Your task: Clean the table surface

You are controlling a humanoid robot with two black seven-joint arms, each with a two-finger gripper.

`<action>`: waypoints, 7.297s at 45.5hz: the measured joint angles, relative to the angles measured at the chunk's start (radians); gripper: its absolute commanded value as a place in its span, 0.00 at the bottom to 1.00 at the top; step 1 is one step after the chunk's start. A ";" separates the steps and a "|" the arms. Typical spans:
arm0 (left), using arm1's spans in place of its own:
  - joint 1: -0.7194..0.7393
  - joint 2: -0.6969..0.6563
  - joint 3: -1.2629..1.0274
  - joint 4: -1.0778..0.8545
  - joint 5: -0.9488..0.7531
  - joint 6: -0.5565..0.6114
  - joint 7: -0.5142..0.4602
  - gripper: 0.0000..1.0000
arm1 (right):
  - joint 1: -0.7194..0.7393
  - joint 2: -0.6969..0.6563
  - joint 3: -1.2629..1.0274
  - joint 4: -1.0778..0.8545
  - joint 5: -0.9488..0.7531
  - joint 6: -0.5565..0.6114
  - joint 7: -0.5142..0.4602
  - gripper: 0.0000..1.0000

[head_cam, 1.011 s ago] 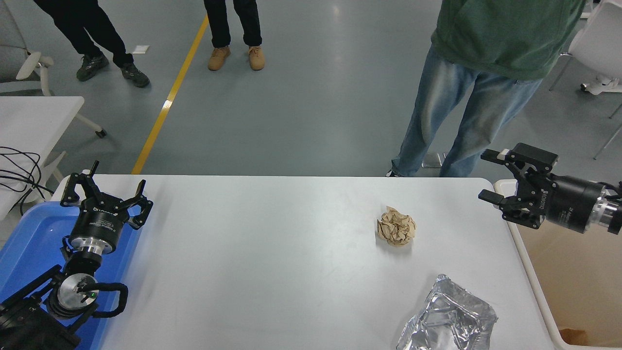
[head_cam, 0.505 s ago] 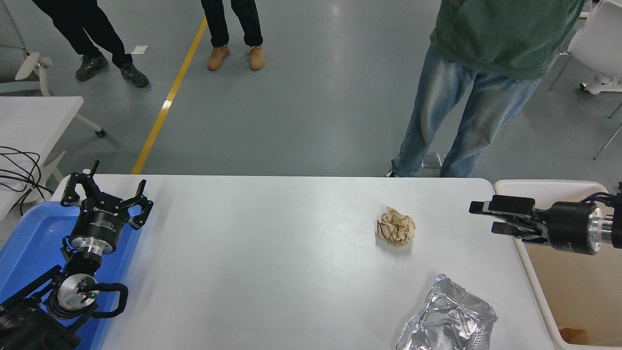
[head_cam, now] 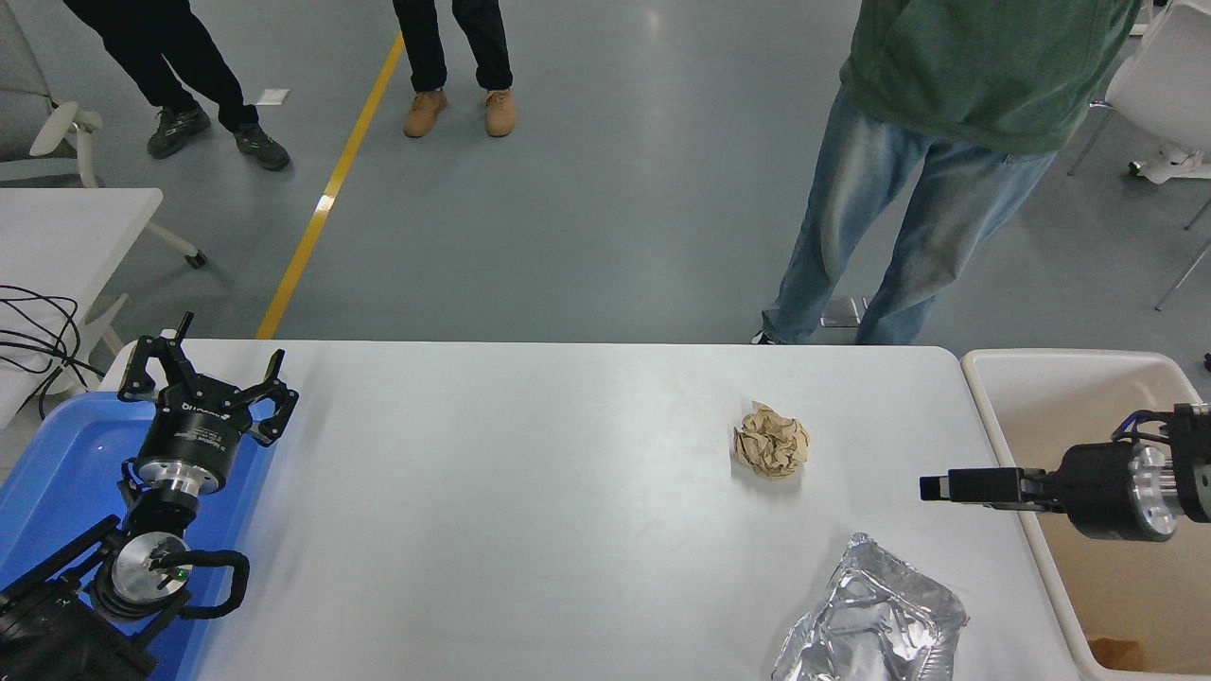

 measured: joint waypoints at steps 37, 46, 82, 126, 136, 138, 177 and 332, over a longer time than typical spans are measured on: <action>0.000 0.000 0.000 0.000 0.000 0.000 0.000 0.99 | 0.108 0.055 -0.303 0.019 -0.241 -0.270 0.092 0.98; 0.000 0.000 0.000 0.000 0.000 0.000 0.000 0.99 | 0.133 0.067 -0.355 0.003 -0.257 -0.290 0.091 0.99; 0.000 0.000 0.000 0.000 0.000 0.000 0.000 0.99 | 0.154 0.207 -0.521 -0.167 -0.319 -0.563 0.095 0.99; 0.000 0.000 0.000 0.000 0.000 0.000 0.000 0.99 | 0.135 0.272 -0.600 -0.324 -0.313 -0.637 0.119 0.92; 0.000 0.000 0.000 0.000 0.000 0.000 0.000 0.99 | 0.128 0.300 -0.602 -0.356 -0.311 -0.645 0.120 0.87; 0.000 0.000 0.000 0.000 0.000 0.000 0.000 0.99 | 0.127 0.303 -0.603 -0.361 -0.311 -0.645 0.120 0.86; 0.000 0.000 0.000 0.000 0.000 0.000 0.000 0.99 | 0.157 0.321 -0.647 -0.391 -0.319 -0.677 0.122 0.00; 0.000 0.000 0.000 0.000 0.000 0.000 0.000 0.99 | 0.391 -0.172 -0.650 -0.419 1.282 -0.309 0.246 0.00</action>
